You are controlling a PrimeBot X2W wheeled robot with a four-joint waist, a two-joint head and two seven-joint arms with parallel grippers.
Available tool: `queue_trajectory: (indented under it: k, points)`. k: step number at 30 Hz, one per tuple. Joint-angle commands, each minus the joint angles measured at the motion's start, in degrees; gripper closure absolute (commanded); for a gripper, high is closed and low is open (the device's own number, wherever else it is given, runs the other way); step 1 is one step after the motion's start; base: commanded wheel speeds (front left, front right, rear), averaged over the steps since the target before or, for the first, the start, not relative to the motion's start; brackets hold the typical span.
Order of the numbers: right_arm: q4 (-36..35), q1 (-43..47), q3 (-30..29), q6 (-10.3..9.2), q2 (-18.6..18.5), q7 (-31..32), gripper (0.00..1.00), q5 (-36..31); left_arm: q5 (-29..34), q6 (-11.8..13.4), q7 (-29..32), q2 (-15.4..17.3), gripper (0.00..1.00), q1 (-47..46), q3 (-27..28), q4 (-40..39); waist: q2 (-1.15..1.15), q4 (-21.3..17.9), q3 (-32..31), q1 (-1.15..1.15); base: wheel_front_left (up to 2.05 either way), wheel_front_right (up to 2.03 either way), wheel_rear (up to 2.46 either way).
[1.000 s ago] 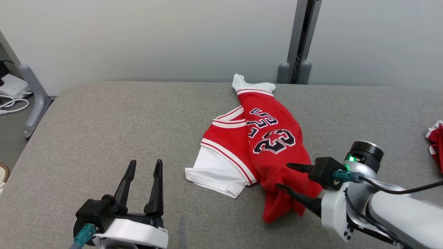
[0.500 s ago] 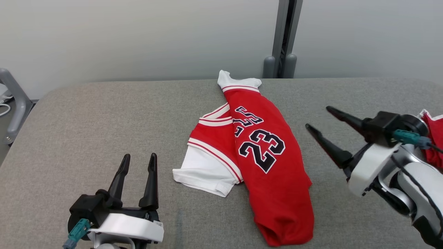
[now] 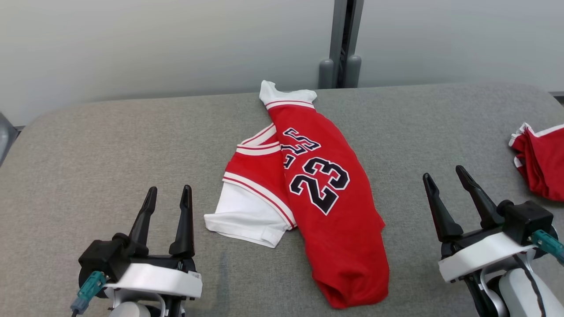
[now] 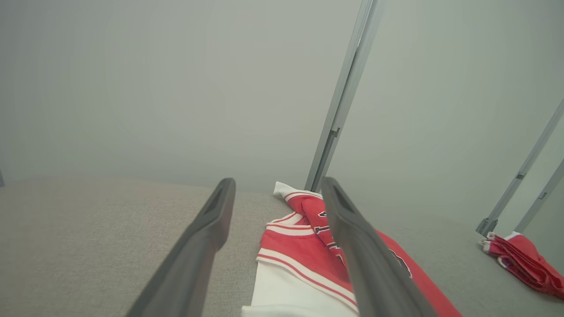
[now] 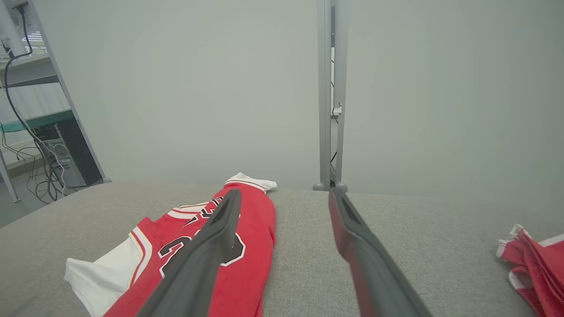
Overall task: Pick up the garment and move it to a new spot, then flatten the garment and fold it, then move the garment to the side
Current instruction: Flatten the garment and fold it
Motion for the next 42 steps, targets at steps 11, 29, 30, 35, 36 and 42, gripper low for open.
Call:
queue_trajectory:
  k: [11, 29, 30, 35, 36, 42]
  points:
    - [-6.2, 1.0, -4.1, -0.02, 4.2, 0.5, 0.0, -5.6, 1.8, -1.1, 0.0, 0.2, 0.0, -6.0, 1.1, 4.1, 0.0, -5.8, 5.8, 0.0, 0.0, 0.0, 0.0]
    - [-7.0, -0.8, -5.5, -0.02, 7.3, -0.4, 0.0, -7.1, 7.3, 0.7, 11.4, 8.0, 0.0, -30.9, 0.4, 32.5, 0.0, -15.6, 17.2, 0.0, 0.0, 0.0, 0.0]
    - [-6.8, -1.0, -5.4, -0.02, 7.5, -0.5, 0.0, -7.1, 7.2, 0.9, 12.8, 8.3, 0.0, -32.0, 0.4, 33.9, 0.0, -15.9, 17.5, 0.0, 0.0, 0.0, 0.0]
    - [-6.1, -1.3, -5.0, -0.02, 8.1, -0.8, 0.0, -7.3, 7.6, 0.8, 17.2, 9.5, 0.0, -36.1, -0.4, 38.4, 0.0, -16.7, 18.2, 0.0, 0.0, 0.0, 0.0]
    - [-6.0, -1.4, -4.9, -0.02, 8.1, -0.8, 0.0, -7.4, 7.7, 0.4, 17.9, 9.7, 0.0, -36.6, -0.9, 39.1, 0.0, -16.8, 18.4, 0.0, 0.0, 0.0, 0.0]
    - [-5.5, -1.9, -4.4, -0.02, 8.1, -1.0, 0.0, -8.0, 6.7, -1.3, 20.8, 10.1, 1.0, -39.4, -1.5, 42.5, 0.0, -17.0, 18.9, 0.0, 0.0, 0.0, 0.0]
